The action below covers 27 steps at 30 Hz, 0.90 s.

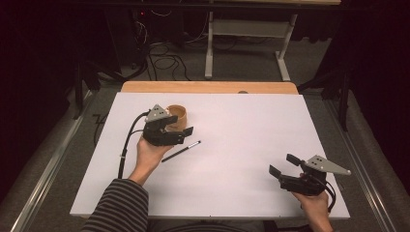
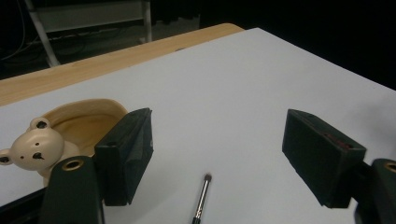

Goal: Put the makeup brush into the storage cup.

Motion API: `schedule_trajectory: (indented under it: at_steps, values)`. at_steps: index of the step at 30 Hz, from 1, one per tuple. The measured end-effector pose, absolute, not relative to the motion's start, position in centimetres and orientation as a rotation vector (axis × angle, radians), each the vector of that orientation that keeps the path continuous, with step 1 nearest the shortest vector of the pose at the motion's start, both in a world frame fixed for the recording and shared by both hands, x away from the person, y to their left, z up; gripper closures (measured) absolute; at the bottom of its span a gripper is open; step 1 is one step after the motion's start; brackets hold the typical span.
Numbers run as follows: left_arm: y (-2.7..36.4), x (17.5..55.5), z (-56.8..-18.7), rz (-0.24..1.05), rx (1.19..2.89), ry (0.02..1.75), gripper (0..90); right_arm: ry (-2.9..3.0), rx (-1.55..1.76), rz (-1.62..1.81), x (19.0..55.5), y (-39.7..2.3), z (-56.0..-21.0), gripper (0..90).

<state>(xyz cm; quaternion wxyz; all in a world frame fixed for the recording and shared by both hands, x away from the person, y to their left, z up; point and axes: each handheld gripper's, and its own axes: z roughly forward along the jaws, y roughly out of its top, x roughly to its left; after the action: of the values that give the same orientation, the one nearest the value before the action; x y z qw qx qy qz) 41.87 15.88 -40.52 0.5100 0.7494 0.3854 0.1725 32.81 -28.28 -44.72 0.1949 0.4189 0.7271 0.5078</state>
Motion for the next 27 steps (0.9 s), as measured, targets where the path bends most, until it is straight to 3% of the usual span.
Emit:
schedule_trajectory:
  at_steps: [27]
  values:
    - [15.58, 42.88, -40.46, 0.399, 1.921, 0.945, 27.4, 2.046, 1.176, 1.429, 32.87, -28.26, -44.77, 17.5]
